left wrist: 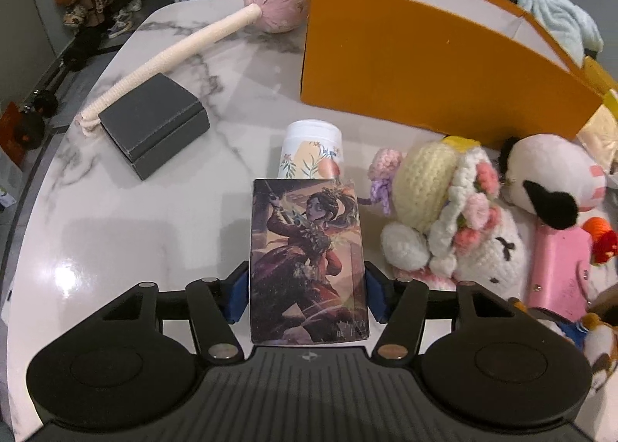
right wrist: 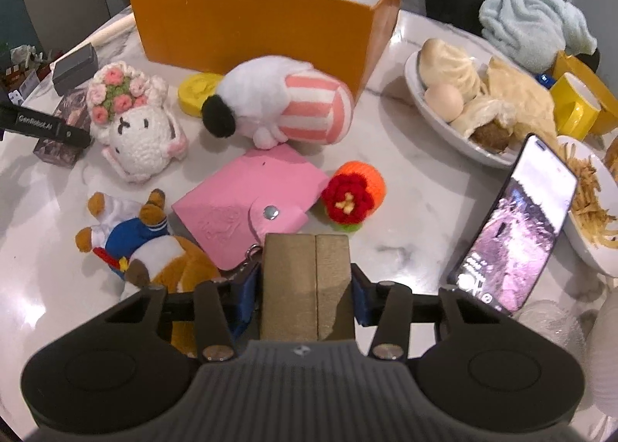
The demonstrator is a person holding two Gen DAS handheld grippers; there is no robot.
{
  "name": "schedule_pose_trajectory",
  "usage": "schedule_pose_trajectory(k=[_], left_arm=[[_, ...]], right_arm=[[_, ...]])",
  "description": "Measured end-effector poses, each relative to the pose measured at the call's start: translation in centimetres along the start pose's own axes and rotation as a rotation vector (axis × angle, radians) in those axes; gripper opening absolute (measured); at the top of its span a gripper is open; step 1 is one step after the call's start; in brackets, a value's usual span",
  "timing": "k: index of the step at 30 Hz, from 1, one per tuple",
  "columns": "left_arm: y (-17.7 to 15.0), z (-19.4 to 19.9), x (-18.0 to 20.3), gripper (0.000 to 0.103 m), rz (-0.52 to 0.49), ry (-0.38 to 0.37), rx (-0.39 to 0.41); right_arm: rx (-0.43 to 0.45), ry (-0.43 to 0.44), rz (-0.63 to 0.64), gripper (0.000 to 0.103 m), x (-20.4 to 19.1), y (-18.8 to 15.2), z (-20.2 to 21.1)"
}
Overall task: Organize objects
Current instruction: 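Carry the card and tan box over the orange box with both tools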
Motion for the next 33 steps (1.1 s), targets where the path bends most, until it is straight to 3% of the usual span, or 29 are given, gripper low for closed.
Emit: schedule_pose_trajectory(k=[17, 21, 33], left_arm=[[-1.7, 4.8, -0.5, 0.068, -0.112, -0.080, 0.084], [-1.8, 5.4, -0.6, 0.068, -0.106, -0.100, 0.087], [0.2, 7.7, 2.4, 0.068, -0.168, -0.148, 0.155]], right_arm=[[0.111, 0.048, -0.054, 0.049, 0.6, 0.0, 4.1], [0.099, 0.045, -0.017, 0.049, -0.6, 0.0, 4.0], [0.181, 0.106, 0.032, 0.049, -3.1, 2.0, 6.0]])
Point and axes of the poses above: each gripper's, at about its wrist camera, not at the fingertips, and z roughly against the way its jaws point, x to its right, y to its top, the point moved 4 cm from there along -z, roughly the way its jaws point, and after that the axes turned 14 degrees about -x, right-handed, at the moved point
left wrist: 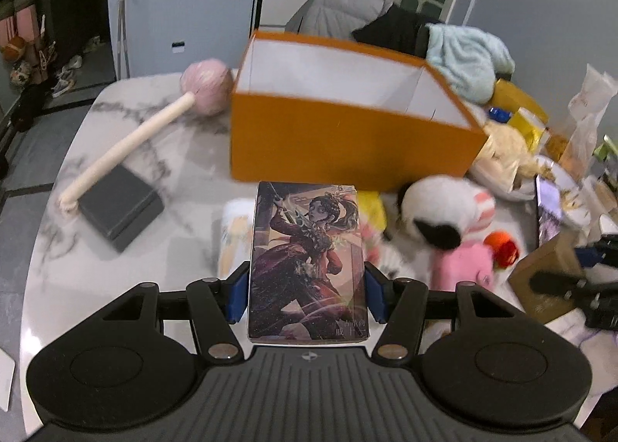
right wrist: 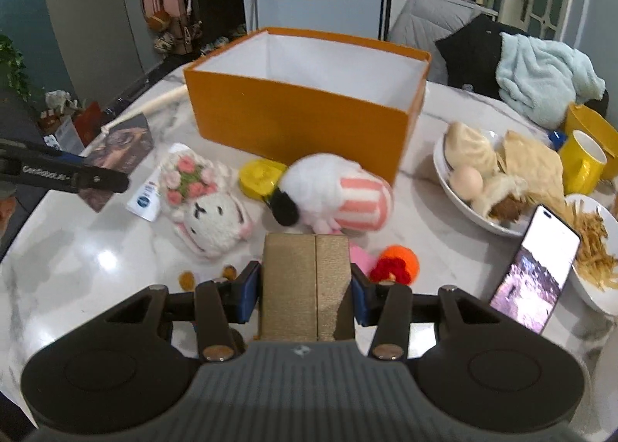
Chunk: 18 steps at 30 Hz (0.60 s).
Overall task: Organize objects
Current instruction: 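Carry the card and tan box over the orange box with both tools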
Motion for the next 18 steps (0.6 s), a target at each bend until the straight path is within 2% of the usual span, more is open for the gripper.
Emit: schedule_pose_trajectory(k=[6, 10, 18], left_arm=[[3.9, -0.1, 1.6, 0.068, -0.042, 0.022, 0.018], [7.6, -0.3, 2.5, 0.068, -0.067, 0.038, 0.024], [15.5, -2.4, 3.2, 0.068, -0.044, 0.110, 0.040]], right_arm=[[0.045, 0.047, 0.025, 0.049, -1.4, 1.7, 0.8], [0.073, 0.068, 0.036, 0.049, -1.6, 3.8, 1.2], [0.182, 0.002, -0.028, 0.049, 0.3, 12.5, 1.6]])
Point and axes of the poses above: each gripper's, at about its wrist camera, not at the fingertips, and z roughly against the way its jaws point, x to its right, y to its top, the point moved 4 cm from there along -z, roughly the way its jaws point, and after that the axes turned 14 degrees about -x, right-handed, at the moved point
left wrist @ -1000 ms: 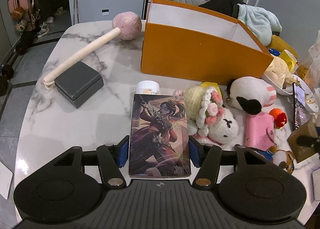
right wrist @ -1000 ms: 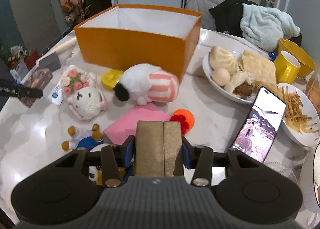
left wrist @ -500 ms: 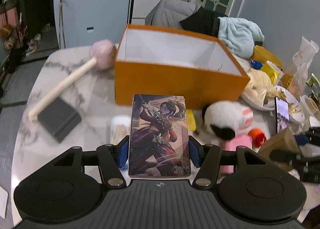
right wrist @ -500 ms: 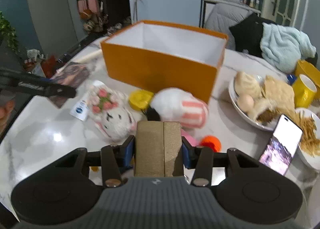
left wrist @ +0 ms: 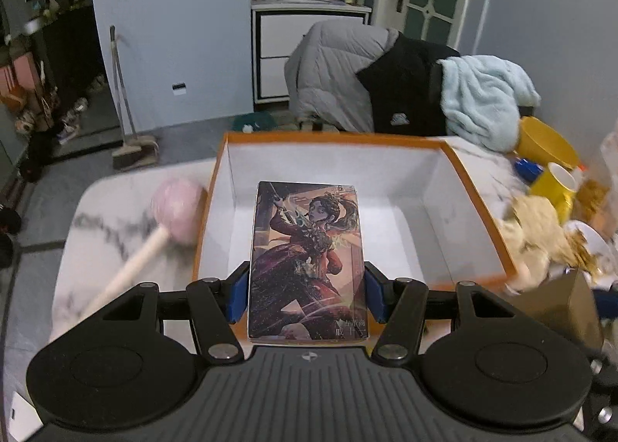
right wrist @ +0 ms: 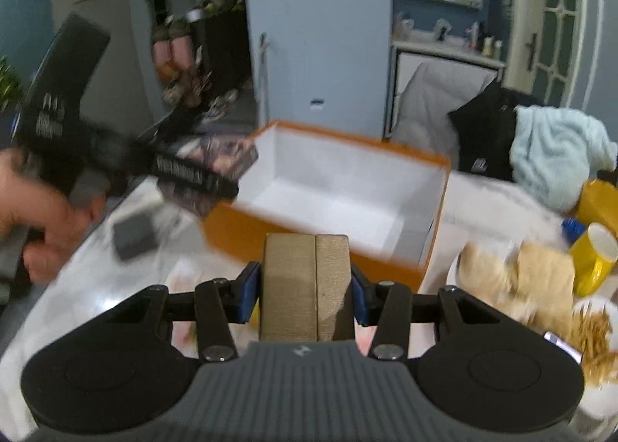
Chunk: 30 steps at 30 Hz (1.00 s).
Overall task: Organize objects
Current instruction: 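Carry the card and tan box over the orange box with both tools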
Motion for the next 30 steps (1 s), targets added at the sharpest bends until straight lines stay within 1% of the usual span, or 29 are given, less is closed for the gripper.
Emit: schedule_pose_trajectory(k=[3, 6, 9, 13, 16, 17, 21, 23, 25, 26, 28, 30], left_arm=[[1.9, -1.1, 0.1, 0.068, 0.013, 0.012, 0.009], [3.2, -2.3, -0.2, 0.068, 0.052, 0.016, 0.003], [3.9, -3.8, -0.6, 0.068, 0.080, 0.016, -0.010], [4.1, -5.7, -1.4, 0.068, 0.106, 0.010, -0.016], [3.2, -7.0, -2.5, 0.068, 0.179, 0.013, -0.022], [2.8, -7.5, -2.7, 0.068, 0.187, 0.005, -0.032], [2.3, -8.4, -3.0, 0.068, 0.157, 0.010, -0.045], [2.1, -8.6, -3.0, 0.068, 0.133, 0.037, -0.055], [1.9, -8.5, -2.8, 0.068, 0.106, 0.057, -0.083], [1.7, -8.4, -2.7, 0.068, 0.103, 0.054, -0.097], [1.1, -8.1, -2.6, 0.068, 0.103, 0.055, -0.138], [0.3, -7.8, -2.3, 0.068, 0.078, 0.063, -0.172]], right_arm=[[0.017, -0.040, -0.029, 0.049, 0.6, 2.8, -1.6], [0.003, -0.064, -0.070, 0.049, 1.4, 4.6, -4.1], [-0.001, -0.053, -0.122, 0.049, 2.3, 5.4, -6.2], [0.029, -0.027, -0.224, 0.049, 3.6, 5.9, -8.2], [0.016, -0.031, -0.256, 0.049, 4.1, 6.0, -9.9], [0.008, -0.031, -0.261, 0.049, 4.2, 5.8, -10.5], [-0.018, -0.015, -0.269, 0.049, 4.4, 5.2, -12.4], [-0.029, -0.011, -0.265, 0.049, 4.1, 5.1, -13.0], [-0.049, -0.014, -0.249, 0.049, 3.8, 4.8, -13.7], [-0.065, -0.018, -0.239, 0.049, 3.5, 4.6, -14.0], [-0.099, -0.037, -0.219, 0.048, 3.2, 4.2, -14.3], [-0.131, -0.060, -0.177, 0.048, 2.9, 3.7, -14.4]])
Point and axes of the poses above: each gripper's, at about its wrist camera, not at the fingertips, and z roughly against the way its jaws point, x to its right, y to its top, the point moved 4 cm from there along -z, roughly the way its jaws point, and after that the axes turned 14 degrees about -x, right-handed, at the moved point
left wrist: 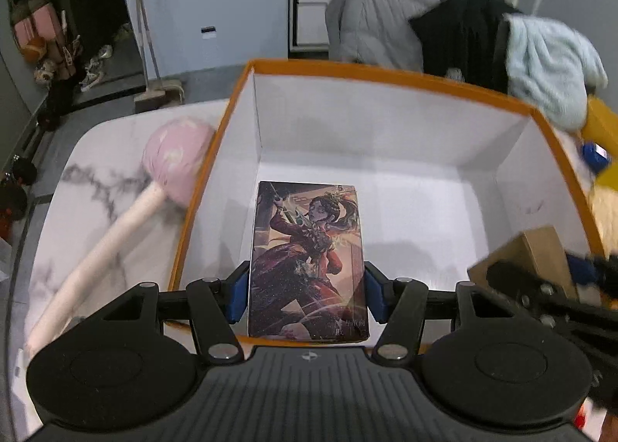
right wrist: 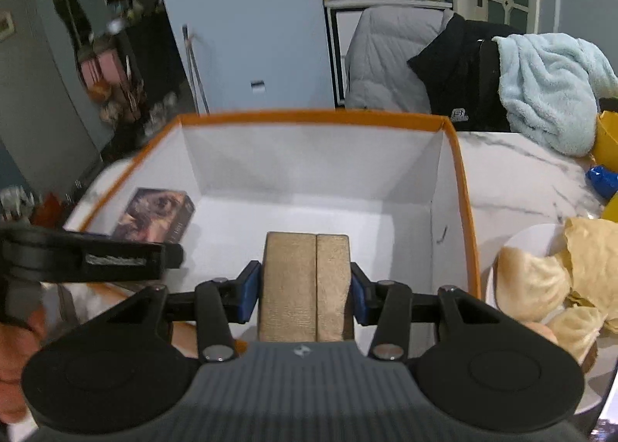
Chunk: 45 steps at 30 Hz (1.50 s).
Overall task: Organize objects
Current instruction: 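Carry the card and tan box over the orange box with both tools, then lower the card and tan box into the orange box and open both tools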
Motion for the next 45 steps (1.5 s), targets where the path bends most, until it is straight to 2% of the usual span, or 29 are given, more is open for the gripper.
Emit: schedule_pose_trajectory(k=[7, 10, 13, 15, 18, 21, 25, 28, 38, 45], left_arm=[[-2.5, 0.7, 0.6, 0.068, -0.055, 0.009, -0.101], [-2.1, 0.9, 0.9, 0.068, -0.072, -0.022, -0.109], [-1.1, 0.6, 0.2, 0.068, -0.023, -0.030, -0.103], [-0.6, 0.2, 0.4, 0.068, -0.026, 0.009, -0.104], [-0.3, -0.3, 0.3, 0.068, -0.027, 0.055, -0.110], [-0.1, -0.7, 0.7, 0.068, -0.032, 0.092, -0.111], [-0.4, -1.5, 1.7, 0.068, -0.080, 0.197, -0.112], [-0.5, -1.7, 2.0, 0.069, -0.100, 0.229, -0.105], [-0.1, -0.4, 1.3, 0.065, -0.070, 0.195, -0.059], [-0.2, 2.1, 1.0, 0.065, -0.053, 0.143, -0.003]], right_arm=[[-0.127, 0.014, 0.068, 0.048, 0.3, -1.4, -0.1], [-0.114, 0.036, 0.070, 0.047, 0.1, -0.9, 0.4], [-0.097, 0.107, -0.018, 0.047, 0.1, 0.3, 0.3], [-0.117, 0.172, -0.087, 0.047, -0.2, 0.6, -0.4], [-0.146, 0.198, -0.149, 0.047, -0.6, 0.4, -1.6], [-0.167, 0.183, -0.169, 0.047, -0.5, 0.5, -2.7], [-0.211, 0.150, -0.166, 0.047, -0.8, -0.2, -3.9], [-0.233, 0.132, -0.143, 0.047, -0.7, -0.6, -4.7], [-0.225, 0.166, -0.126, 0.050, -0.8, -0.9, -5.1], [-0.170, 0.180, -0.131, 0.050, -0.6, -0.3, -2.8]])
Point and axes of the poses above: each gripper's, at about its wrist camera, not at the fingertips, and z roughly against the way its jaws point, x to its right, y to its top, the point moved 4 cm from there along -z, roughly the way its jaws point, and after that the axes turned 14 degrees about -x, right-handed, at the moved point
